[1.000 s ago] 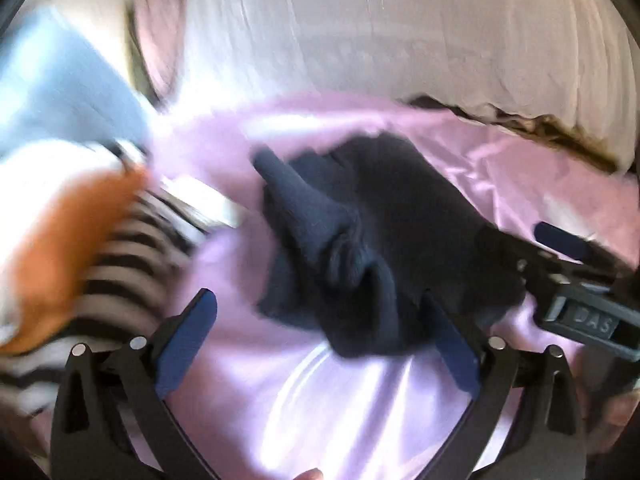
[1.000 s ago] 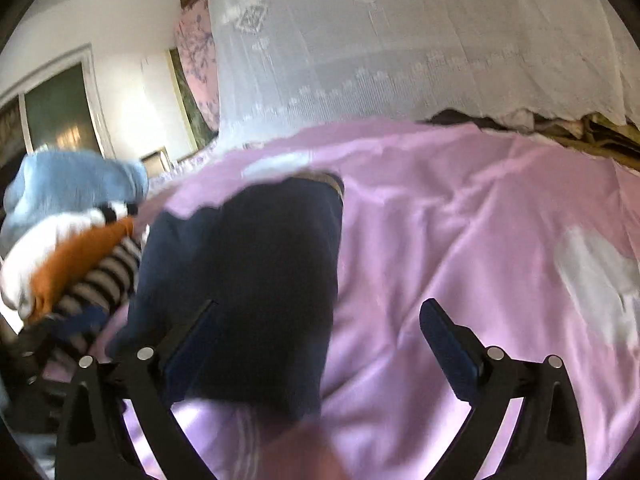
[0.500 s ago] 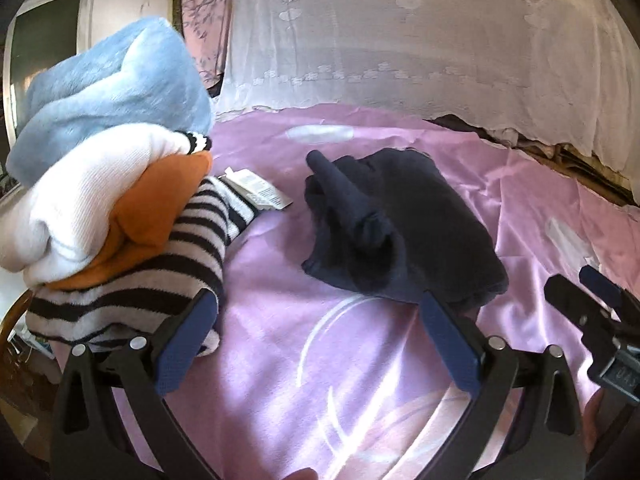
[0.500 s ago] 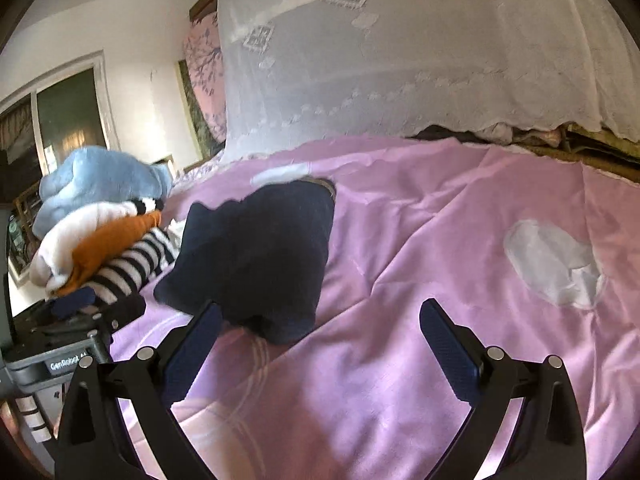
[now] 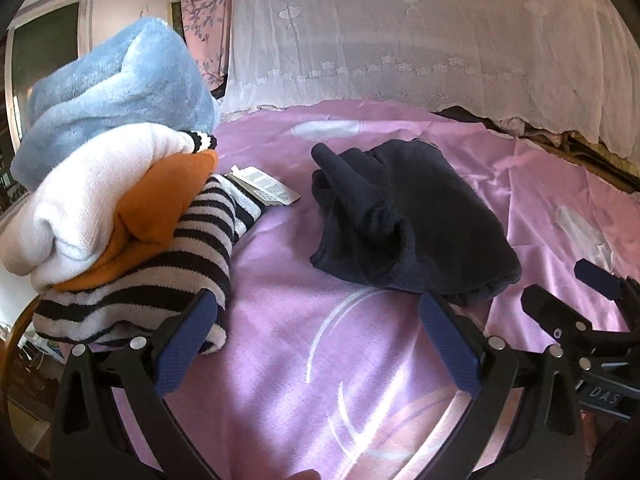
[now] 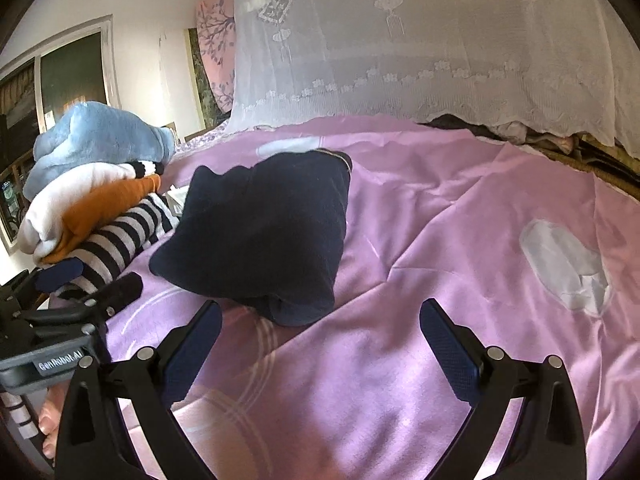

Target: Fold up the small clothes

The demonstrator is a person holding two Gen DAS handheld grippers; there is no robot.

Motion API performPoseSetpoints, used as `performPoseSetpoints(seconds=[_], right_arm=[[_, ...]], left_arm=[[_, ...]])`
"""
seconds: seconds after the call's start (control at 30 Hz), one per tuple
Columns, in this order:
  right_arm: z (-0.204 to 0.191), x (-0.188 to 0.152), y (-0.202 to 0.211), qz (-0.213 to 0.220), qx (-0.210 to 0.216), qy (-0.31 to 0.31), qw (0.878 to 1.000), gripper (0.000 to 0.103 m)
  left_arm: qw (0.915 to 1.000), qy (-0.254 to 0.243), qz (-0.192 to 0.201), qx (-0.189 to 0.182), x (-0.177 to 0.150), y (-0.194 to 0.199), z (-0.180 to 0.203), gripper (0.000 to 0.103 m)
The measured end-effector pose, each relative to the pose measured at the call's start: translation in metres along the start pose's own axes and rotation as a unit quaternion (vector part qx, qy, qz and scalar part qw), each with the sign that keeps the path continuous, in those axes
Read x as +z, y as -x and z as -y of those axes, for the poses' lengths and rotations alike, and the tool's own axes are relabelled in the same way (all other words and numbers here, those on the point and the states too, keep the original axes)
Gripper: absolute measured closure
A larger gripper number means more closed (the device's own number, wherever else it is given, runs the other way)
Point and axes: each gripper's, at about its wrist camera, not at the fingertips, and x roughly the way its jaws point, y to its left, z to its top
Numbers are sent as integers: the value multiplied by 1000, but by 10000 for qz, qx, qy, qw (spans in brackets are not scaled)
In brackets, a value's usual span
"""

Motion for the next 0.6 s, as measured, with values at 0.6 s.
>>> performPoseSetpoints(seconds=[0.6], right_arm=[[4,-1,-2,-84,123,-122,9998,3]], left_arm=[[9999,-146,-20,66,-2,3,9,4]])
